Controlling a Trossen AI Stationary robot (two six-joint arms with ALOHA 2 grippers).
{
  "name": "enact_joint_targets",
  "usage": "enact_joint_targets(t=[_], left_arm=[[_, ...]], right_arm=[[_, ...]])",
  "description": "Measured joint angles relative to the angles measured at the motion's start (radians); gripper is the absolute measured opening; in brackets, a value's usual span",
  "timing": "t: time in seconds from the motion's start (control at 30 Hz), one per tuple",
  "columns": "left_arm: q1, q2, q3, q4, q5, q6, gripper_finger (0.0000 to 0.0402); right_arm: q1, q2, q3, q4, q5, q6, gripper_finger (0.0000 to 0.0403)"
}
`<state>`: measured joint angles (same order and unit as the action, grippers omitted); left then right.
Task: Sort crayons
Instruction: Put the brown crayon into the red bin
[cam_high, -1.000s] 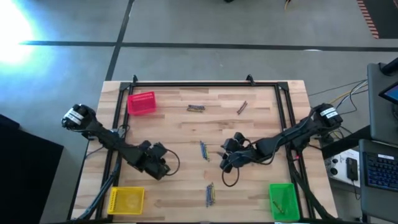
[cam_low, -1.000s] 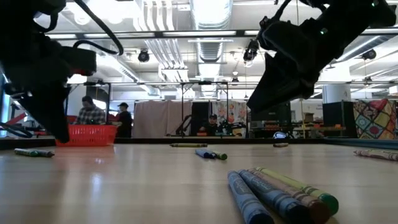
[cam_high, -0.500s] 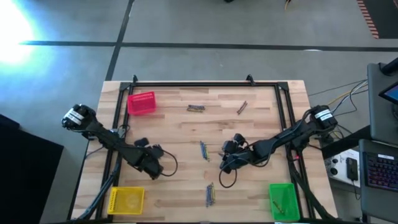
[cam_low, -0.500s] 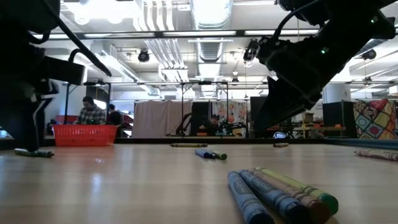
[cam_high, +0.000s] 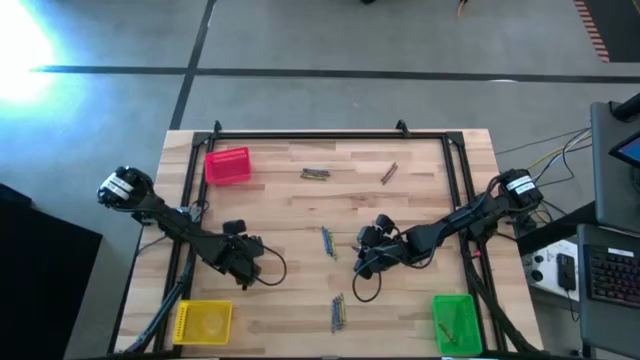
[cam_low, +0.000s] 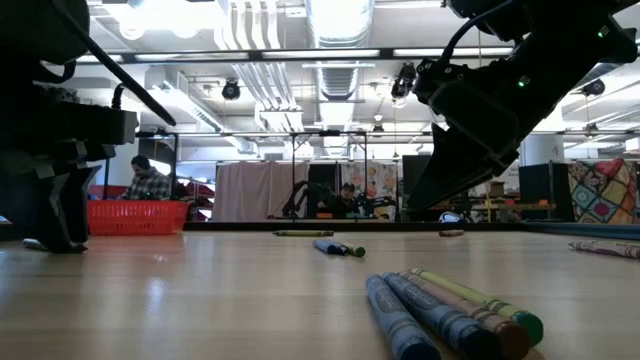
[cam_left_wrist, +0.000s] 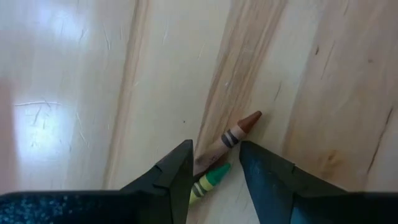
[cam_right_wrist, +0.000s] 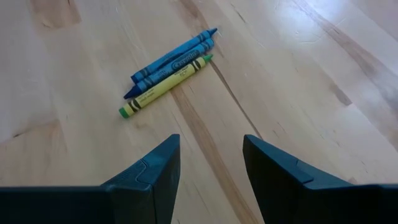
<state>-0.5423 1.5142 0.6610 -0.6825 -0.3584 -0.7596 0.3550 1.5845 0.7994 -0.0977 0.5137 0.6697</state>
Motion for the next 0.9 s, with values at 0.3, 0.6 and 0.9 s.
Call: enact_joint_targets(t=[0.3,0.6,0.9], left_arm=[[0.027,0.000,0.001,0.005,0.077,0.094,0.0105],[0.165,-0.002,0.009,0.016,0.202,0.279,0.0018],[0.232,-0.031,0.032,0.001,0.090,0.343,0.0008]], right_arm=[[0.000,0.001,0.000,0.003,0.000,-0.001,0.0166],[0.000,0.001,0.000,0.003,-0.001,-0.017,0.0166],[0.000,0.001,0.000,-0.002,-0.002,-0.030,0.0166]])
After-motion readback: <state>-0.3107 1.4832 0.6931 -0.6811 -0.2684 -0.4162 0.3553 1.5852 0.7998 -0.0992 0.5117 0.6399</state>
